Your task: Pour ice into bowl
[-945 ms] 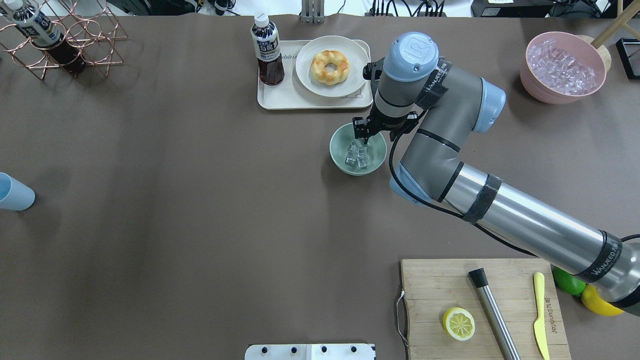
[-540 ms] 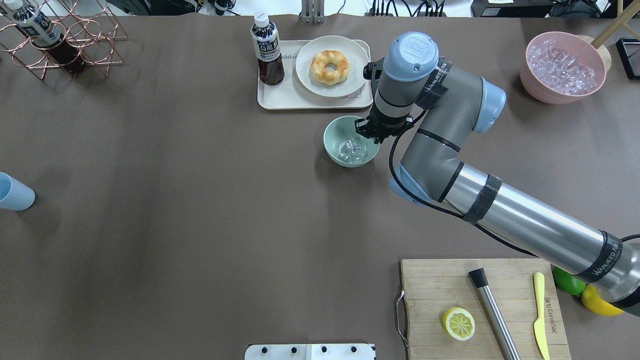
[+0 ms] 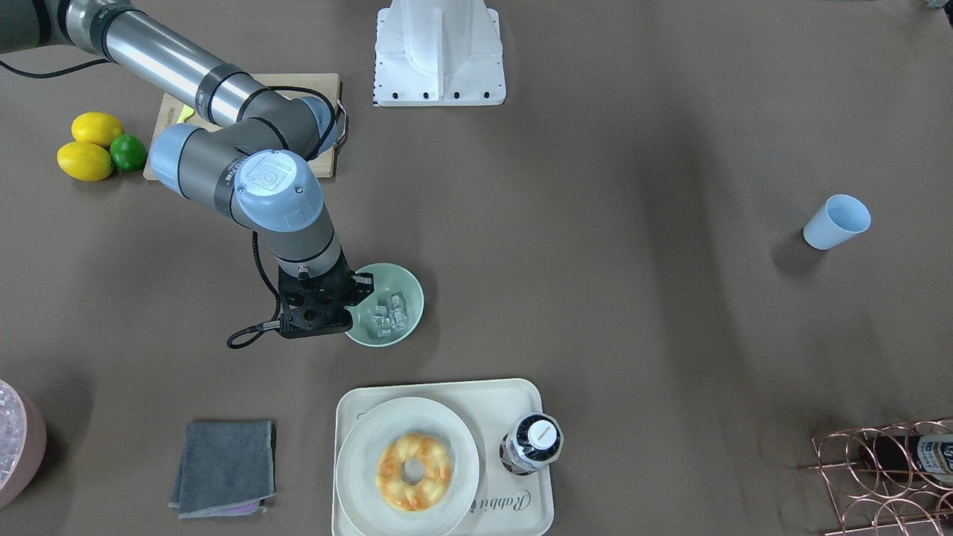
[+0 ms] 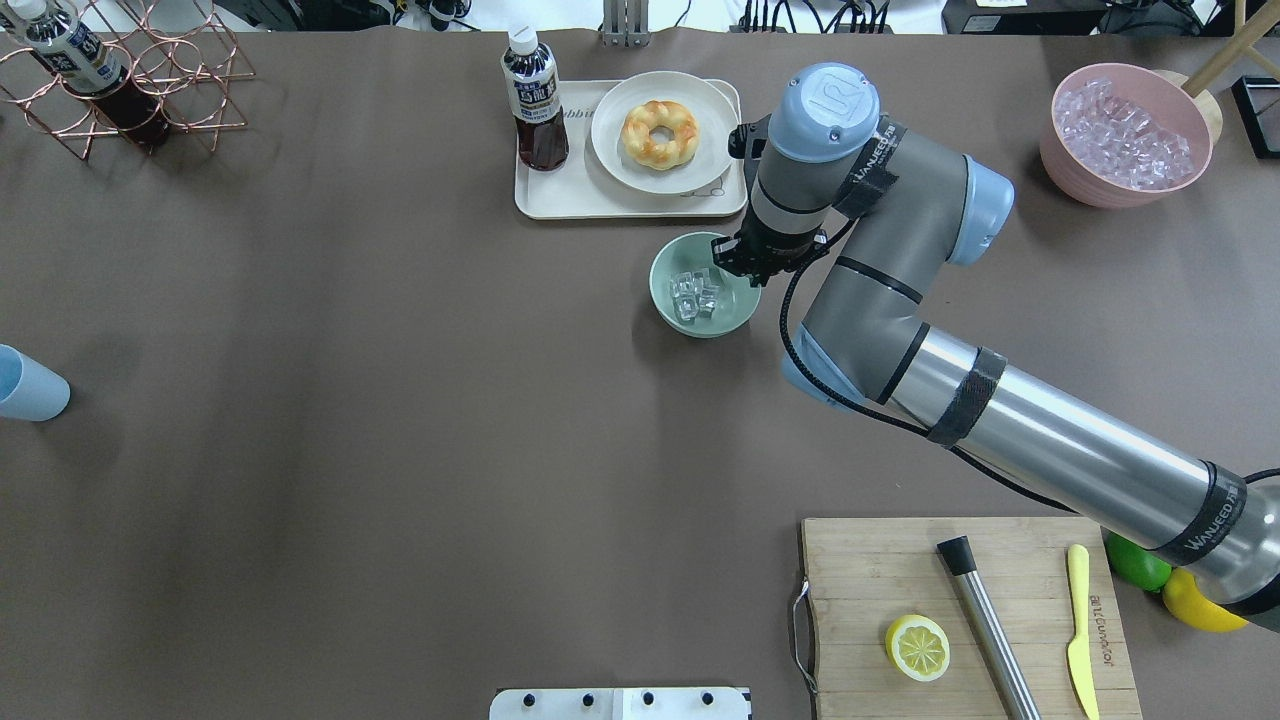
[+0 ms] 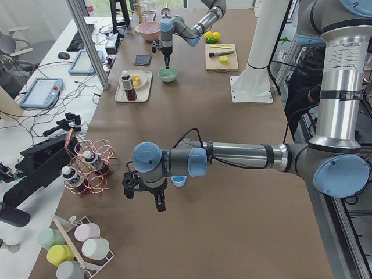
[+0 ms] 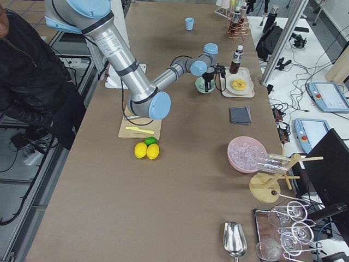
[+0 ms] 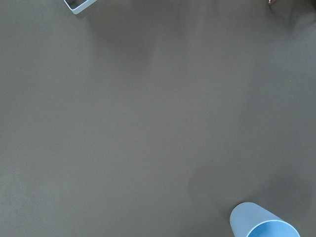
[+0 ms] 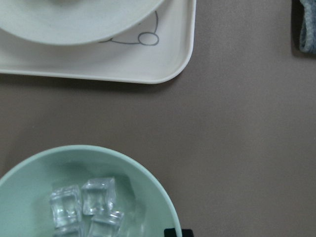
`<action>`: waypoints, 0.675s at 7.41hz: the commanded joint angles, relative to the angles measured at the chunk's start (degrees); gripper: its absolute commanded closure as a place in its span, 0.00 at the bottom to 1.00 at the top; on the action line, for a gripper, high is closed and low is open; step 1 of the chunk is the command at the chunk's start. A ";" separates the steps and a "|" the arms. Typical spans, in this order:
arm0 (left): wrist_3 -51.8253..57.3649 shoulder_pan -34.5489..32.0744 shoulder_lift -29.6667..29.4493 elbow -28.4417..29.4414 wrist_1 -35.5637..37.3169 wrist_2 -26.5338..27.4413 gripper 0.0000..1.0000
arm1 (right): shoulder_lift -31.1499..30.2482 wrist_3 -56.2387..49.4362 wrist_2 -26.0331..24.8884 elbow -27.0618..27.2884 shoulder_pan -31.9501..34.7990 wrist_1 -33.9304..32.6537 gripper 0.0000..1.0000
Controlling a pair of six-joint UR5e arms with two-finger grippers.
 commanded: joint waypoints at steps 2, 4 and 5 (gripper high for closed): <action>-0.09 0.05 0.83 -1.74 0.43 0.14 0.02 | -0.37 -1.38 4.22 1.30 5.08 -0.52 1.00; -0.09 0.05 1.61 -2.53 0.43 0.14 0.03 | -0.63 -6.55 6.86 0.95 9.91 -4.11 1.00; -0.09 0.40 1.71 -2.62 0.43 0.14 0.02 | -1.50 -8.41 7.93 1.03 12.03 -4.13 1.00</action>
